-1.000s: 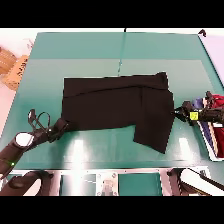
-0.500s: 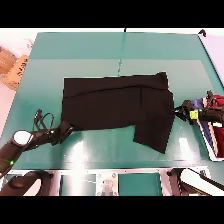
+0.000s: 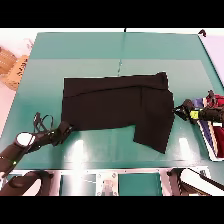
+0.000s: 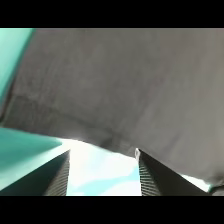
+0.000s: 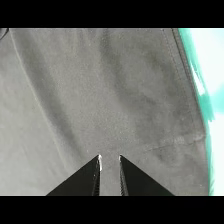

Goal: Fold the shirts.

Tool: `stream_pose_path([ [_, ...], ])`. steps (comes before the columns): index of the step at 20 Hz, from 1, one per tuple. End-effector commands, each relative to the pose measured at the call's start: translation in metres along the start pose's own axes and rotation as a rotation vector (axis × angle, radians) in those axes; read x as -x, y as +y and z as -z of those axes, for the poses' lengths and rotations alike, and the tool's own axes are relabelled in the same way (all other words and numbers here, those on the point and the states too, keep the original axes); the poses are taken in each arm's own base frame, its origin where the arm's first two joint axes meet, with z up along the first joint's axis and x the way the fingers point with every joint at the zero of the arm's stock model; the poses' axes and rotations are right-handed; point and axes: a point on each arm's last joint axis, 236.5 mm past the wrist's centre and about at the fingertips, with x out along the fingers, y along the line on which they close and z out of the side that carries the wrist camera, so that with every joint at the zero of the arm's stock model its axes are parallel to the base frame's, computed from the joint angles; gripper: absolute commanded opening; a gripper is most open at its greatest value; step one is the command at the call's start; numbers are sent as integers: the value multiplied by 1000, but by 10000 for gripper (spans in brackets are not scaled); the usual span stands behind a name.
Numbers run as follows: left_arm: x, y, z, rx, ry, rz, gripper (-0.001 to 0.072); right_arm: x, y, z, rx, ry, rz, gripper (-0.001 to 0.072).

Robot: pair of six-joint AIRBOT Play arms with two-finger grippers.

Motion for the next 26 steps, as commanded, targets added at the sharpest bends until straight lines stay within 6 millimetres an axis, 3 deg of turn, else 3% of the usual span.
stream_pose_path([
  [1, -14, 9, -7, 51, -7, -24, 486, 0, -1, -3, 0, -12, 4, 157],
  [4, -13, -4, -36, 37, -106, -1, 466, 0, -1, -3, 0, -11, 4, 158],
  [5, -11, -6, -43, 32, -131, 4, 297, 0, -1, -3, 0, -11, 4, 162],
  [6, -11, -7, -48, 12, -153, 5, 175, 0, -1, -3, 0, -11, 4, 199],
  [8, -10, -8, -54, 13, -178, 9, 143, 0, -1, -2, 0, -9, 3, 290],
  [9, -9, -10, -55, 12, -181, 12, 28, 0, -1, -1, -1, -3, 2, 290],
  [15, 4, -42, -68, -122, -163, 58, 25, 3, -2, 29, 1, 126, 4, 289],
  [21, 10, -44, -75, -138, -157, 61, 26, 7, -75, 77, -126, 267, 283, 291],
  [23, 10, -44, -75, -138, -158, 62, 26, 1, -87, 90, -152, 282, 301, 320],
  [24, 10, -44, -74, -137, -155, 61, 26, -3, -90, 94, -162, 278, 300, 385],
  [26, 10, -44, -72, -138, -146, 62, 26, -10, -93, 100, -190, 268, 290, 391],
])
